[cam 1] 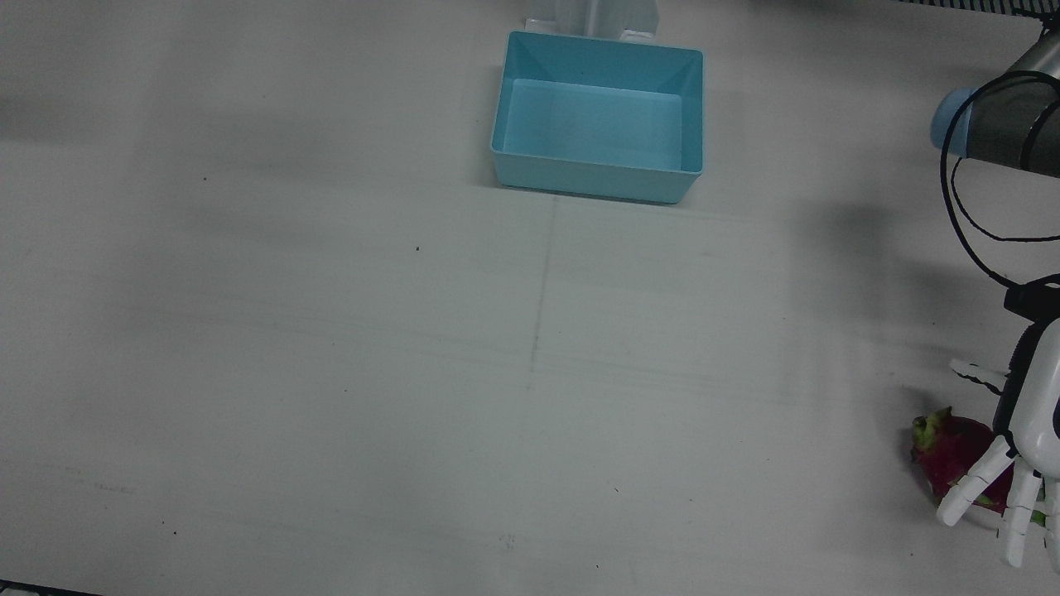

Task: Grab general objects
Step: 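Move the left hand down beside the pink dragon fruit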

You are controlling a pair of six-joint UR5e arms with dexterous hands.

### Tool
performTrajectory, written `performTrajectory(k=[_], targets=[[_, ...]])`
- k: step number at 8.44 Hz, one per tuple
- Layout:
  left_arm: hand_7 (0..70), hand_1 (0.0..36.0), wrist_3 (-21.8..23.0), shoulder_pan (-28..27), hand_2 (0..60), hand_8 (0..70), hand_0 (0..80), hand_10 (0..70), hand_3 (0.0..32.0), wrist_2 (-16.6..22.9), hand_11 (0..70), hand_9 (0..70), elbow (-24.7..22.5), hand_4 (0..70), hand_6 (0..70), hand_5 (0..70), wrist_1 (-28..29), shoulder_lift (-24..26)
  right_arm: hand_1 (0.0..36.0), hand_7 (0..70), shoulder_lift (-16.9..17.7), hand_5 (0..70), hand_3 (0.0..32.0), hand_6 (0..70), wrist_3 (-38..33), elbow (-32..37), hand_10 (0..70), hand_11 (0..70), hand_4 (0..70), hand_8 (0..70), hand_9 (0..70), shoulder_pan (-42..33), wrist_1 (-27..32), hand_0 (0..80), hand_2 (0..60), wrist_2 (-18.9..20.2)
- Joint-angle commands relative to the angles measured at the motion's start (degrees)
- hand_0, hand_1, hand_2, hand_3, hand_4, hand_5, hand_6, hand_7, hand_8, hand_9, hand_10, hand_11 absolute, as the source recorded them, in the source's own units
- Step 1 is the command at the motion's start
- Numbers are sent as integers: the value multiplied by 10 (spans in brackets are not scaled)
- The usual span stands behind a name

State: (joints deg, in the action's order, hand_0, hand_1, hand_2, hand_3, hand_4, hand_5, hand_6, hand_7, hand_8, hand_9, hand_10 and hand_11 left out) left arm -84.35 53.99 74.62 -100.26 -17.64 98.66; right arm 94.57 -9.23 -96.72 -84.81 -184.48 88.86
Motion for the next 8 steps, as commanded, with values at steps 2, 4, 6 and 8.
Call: performTrajectory(k=[2, 4, 6, 8], targets=[[0, 251, 1, -1, 223, 0, 541, 0, 320, 0, 20, 0, 56, 0, 0, 0, 52, 0, 0, 0, 0, 0, 0, 0, 0, 0, 0, 0, 0, 0, 0, 0, -1, 0, 0, 0], [0, 238, 2, -2, 186, 0, 538, 1, 306, 1, 25, 0, 87, 0, 0, 0, 76, 0, 0, 0, 0, 0, 0, 0, 0, 0, 0, 0, 0, 0, 0, 0, -1, 0, 0, 0], [0, 235, 0, -4, 180, 0, 539, 8, 292, 2, 35, 0, 99, 0, 0, 0, 80, 8, 0, 0, 0, 0, 0, 0, 0, 0, 0, 0, 0, 0, 0, 0, 0, 0, 0, 0], [0, 224, 1, -10, 182, 9, 528, 1, 290, 3, 23, 0, 112, 11, 0, 0, 73, 23, 0, 0, 0, 0, 0, 0, 0, 0, 0, 0, 0, 0, 0, 0, -1, 0, 0, 1]])
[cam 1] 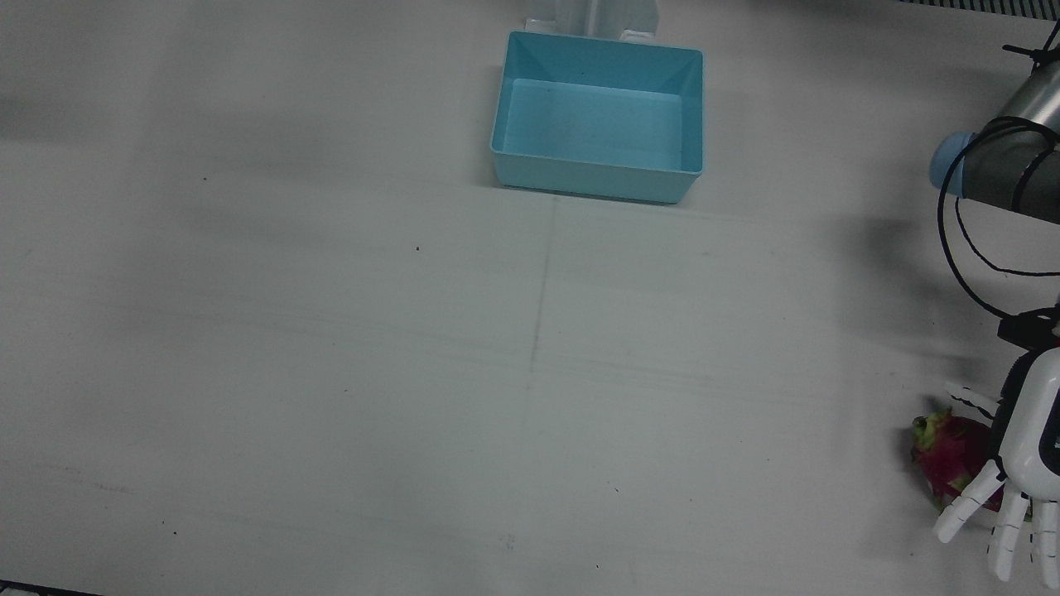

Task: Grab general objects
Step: 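Close the left hand's fingers around the dragon fruit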

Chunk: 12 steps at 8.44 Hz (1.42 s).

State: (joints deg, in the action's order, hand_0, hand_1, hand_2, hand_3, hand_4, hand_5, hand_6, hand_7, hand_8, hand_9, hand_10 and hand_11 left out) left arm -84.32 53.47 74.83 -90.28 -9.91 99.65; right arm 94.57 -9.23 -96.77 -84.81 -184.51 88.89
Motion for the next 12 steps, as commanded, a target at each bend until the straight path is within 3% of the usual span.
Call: performTrajectory(k=[1, 2, 3, 4, 5, 6, 7, 8, 9, 10, 11, 12], targets=[[0, 218, -1, -5, 178, 7, 527, 3, 234, 1, 25, 0, 14, 45, 0, 0, -16, 20, 0, 0, 0, 0, 0, 0, 0, 0, 0, 0, 0, 0, 0, 0, -1, 0, 0, 0], [0, 220, -1, -5, 200, 3, 522, 4, 178, 1, 27, 0, 19, 68, 0, 0, -19, 19, 0, 0, -1, 0, 0, 0, 0, 0, 0, 0, 0, 0, 0, 0, -1, 0, 0, 0], [6, 244, -1, -4, 311, 5, 524, 17, 0, 1, 45, 0, 33, 2, 0, 700, -19, 20, 0, 0, -1, 0, 0, 0, 0, 0, 0, 0, 0, 0, 0, 0, -1, 0, 0, 0], [0, 281, -2, -5, 448, 4, 525, 10, 0, 1, 36, 0, 44, 8, 0, 700, -19, 19, 0, 0, -1, 0, 0, 0, 0, 0, 0, 0, 0, 0, 0, 0, -1, 0, 0, 1], [0, 295, -2, -4, 528, 12, 520, 11, 0, 1, 38, 0, 48, 25, 3, 700, -16, 18, 0, 0, -1, 0, 0, 0, 0, 1, 0, 0, 0, 0, 0, 0, -1, 0, 0, 1], [22, 298, -1, -2, 563, 8, 517, 26, 0, 1, 60, 0, 50, 48, 19, 700, -14, 18, 0, 0, -1, 0, 0, 0, 0, 1, 0, 0, 0, 0, 0, 0, -1, 0, 0, 1], [38, 291, -1, -2, 532, 7, 517, 32, 0, 1, 70, 0, 49, 41, 25, 700, -14, 18, 0, 0, -1, 0, 0, 0, 0, 1, 0, 0, 0, 0, 0, 0, -1, 0, 0, 0], [38, 284, -1, -3, 533, 13, 509, 38, 0, 1, 77, 0, 50, 64, 25, 700, -15, 19, 0, 0, -1, 0, 0, 0, 0, 1, 0, 0, 0, 0, 0, 0, -1, 0, 0, 0], [62, 282, 0, -3, 565, 22, 502, 56, 0, 1, 101, 0, 50, 45, 33, 700, -15, 19, 0, 0, -1, 0, 0, 0, 0, 0, 0, 0, 0, 0, 0, 0, -1, 0, 0, 0], [324, 305, 1, -1, 600, 70, 503, 121, 0, 0, 197, 68, 47, 78, 110, 700, -18, 19, 0, 0, -1, 0, 0, 0, 0, 0, 0, 0, 0, 0, 0, 0, -1, 0, 0, 0], [583, 301, 0, 1, 600, 149, 496, 212, 0, -2, 327, 226, 45, 154, 213, 700, -19, 20, 0, 0, -1, 0, 0, 0, 0, 1, 0, 0, 0, 0, 0, 0, -1, 0, 0, 1], [700, 304, -1, 2, 600, 266, 484, 321, 0, -4, 472, 401, 37, 238, 331, 700, -22, 20, 0, 0, -1, 0, 0, 0, 0, 0, 0, 0, 0, 0, 0, 0, -1, 0, 0, 1]])
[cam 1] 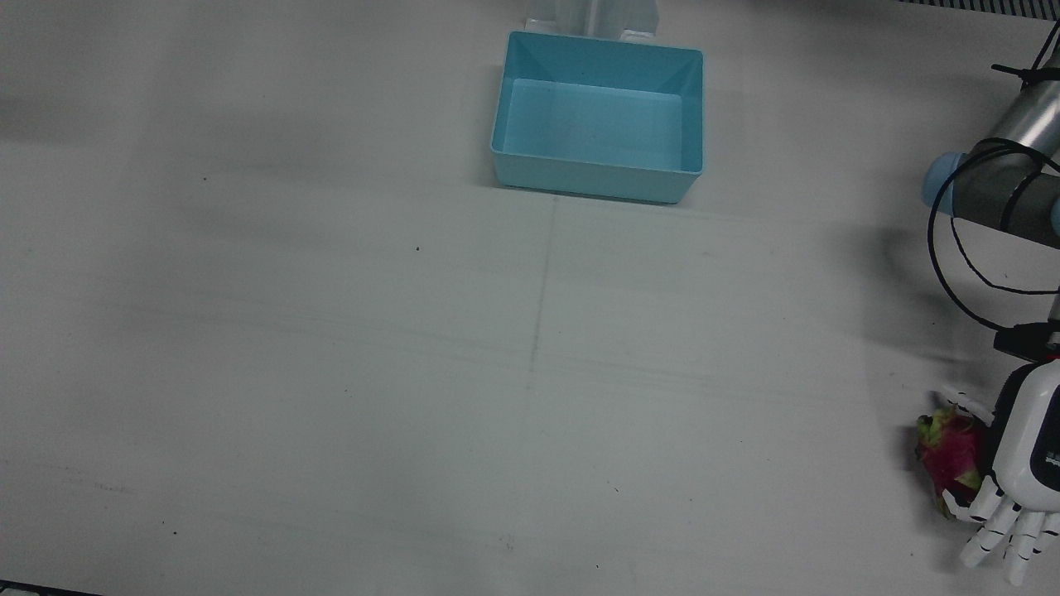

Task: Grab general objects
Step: 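Close the left hand's fingers around the dragon fruit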

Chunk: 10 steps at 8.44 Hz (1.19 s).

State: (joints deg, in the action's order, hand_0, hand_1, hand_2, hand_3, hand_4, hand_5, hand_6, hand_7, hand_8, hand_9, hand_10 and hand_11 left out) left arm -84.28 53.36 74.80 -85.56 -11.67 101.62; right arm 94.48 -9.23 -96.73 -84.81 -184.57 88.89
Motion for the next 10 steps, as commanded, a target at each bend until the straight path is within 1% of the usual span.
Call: performTrajectory(k=[1, 2, 3, 4, 5, 6, 7, 8, 9, 10], targets=[[700, 270, -4, 5, 600, 429, 477, 492, 0, -19, 700, 602, -31, 352, 480, 700, -14, 1, 0, 0, 0, 0, 0, 0, 0, 0, 0, 0, 0, 0, 0, 0, 0, 0, 0, 0], [700, 262, -5, 7, 600, 535, 451, 609, 0, -29, 700, 682, -56, 394, 564, 700, -25, 0, 0, 0, 0, 0, 0, 0, 0, 0, 0, 0, 0, 0, 0, 0, 0, 0, 0, 0], [700, 292, -3, 20, 600, 607, 327, 700, 0, -30, 700, 700, -92, 395, 588, 700, -40, -2, 0, 0, 0, 0, 0, 0, 0, 0, 0, 0, 0, 0, 0, 0, 0, 0, 0, 1], [700, 283, 2, 38, 600, 608, 213, 700, 0, -27, 700, 700, -137, 382, 590, 700, -70, -2, 0, 0, 0, 0, 0, 0, 0, 0, 0, 0, 0, 0, 0, 0, 0, 0, 0, 1], [700, 272, 7, 59, 600, 603, 125, 700, 0, -24, 700, 695, -185, 371, 583, 700, -99, 0, 0, 0, 0, 0, 0, 0, 0, 0, 0, 0, 0, 0, 0, 0, 0, 0, 0, 1], [700, 250, 38, 88, 600, 598, 23, 700, 0, -12, 700, 684, -223, 365, 565, 700, -121, 0, 0, 0, 0, 0, 0, 0, 0, 0, 0, 0, 0, 0, 0, 0, 0, 0, 0, 1], [700, 234, 79, 115, 600, 606, 74, 700, 0, 9, 700, 694, -251, 366, 559, 700, -128, 1, 0, 0, 0, 0, 0, 0, 0, 0, 0, 0, 0, 0, 0, 0, 0, 0, 0, 0], [700, 226, 124, 151, 600, 613, 99, 700, 0, 37, 700, 700, -273, 370, 550, 700, -132, 2, 0, 0, 0, 0, 0, 0, 0, 0, 0, 0, 0, 0, 0, -1, 1, 0, 0, 1], [700, 232, 158, 186, 600, 602, 145, 700, 0, 69, 700, 700, -286, 371, 544, 700, -132, 2, 0, 0, 0, 0, 0, 0, 0, 0, 0, 0, 0, 0, 0, 0, 0, 0, 0, 1], [700, 260, 177, 198, 600, 557, 322, 700, 0, 101, 700, 700, -298, 379, 530, 700, -119, 3, 0, 0, 0, 0, 0, 0, 0, 0, 0, 0, 0, 0, 0, 0, 0, 0, 0, 1]])
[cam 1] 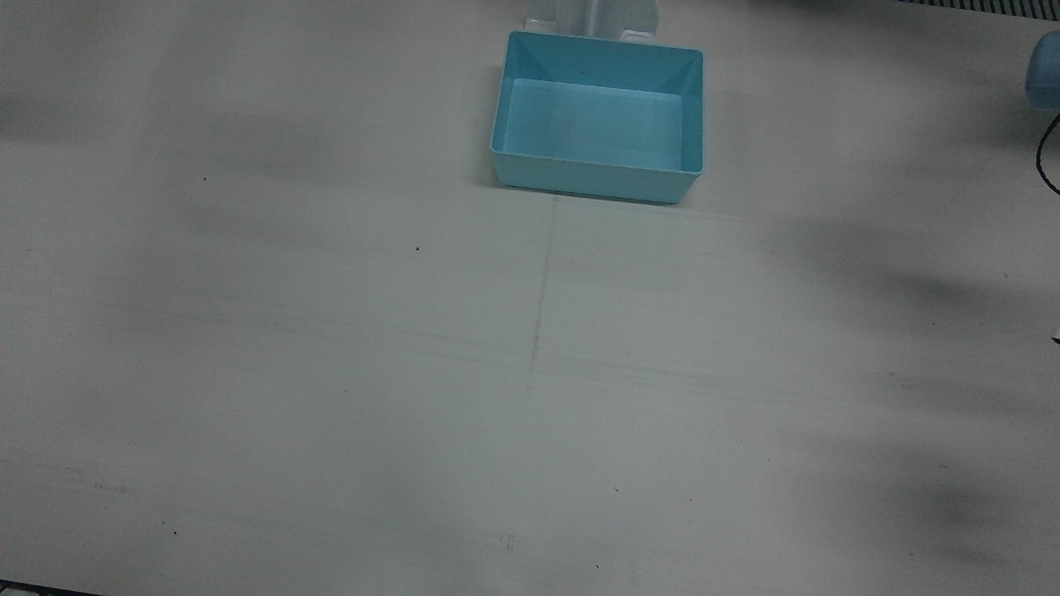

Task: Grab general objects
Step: 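Lift the dragon fruit up off the table with the left hand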

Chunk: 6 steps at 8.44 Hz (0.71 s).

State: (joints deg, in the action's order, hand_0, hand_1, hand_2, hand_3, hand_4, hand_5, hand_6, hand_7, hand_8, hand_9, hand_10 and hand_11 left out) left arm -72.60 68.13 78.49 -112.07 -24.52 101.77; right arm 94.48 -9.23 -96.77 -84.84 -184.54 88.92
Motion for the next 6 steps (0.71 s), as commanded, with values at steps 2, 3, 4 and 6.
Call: performTrajectory(k=[2, 3, 4, 6], targets=[[700, 289, 143, 50, 600, 474, 458, 575, 0, 101, 700, 673, -33, 390, 498, 700, 66, 0, 0, 0, 0, 0, 0, 0, 0, 0, 0, 0, 0, 0, 0, 0, 0, 0, 0, 0], [700, 274, 178, 40, 600, 480, 460, 569, 0, 118, 700, 681, -34, 410, 509, 700, 104, 0, 0, 0, 0, 0, 0, 0, 0, 0, 0, 0, 0, 0, 0, 0, 0, 0, 0, -1], [700, 265, 231, 19, 600, 484, 466, 559, 0, 124, 700, 683, -35, 426, 516, 700, 139, 0, 0, 0, 0, 0, 0, 0, 0, 0, 0, 0, 0, 0, 0, 0, 0, 0, 0, 0], [700, 262, 257, 13, 600, 496, 488, 545, 0, 130, 700, 699, -54, 469, 548, 700, 166, -2, 0, 0, 0, 0, 0, 0, 0, 0, 0, 0, 0, 0, 0, 0, 0, 0, 0, -1]])
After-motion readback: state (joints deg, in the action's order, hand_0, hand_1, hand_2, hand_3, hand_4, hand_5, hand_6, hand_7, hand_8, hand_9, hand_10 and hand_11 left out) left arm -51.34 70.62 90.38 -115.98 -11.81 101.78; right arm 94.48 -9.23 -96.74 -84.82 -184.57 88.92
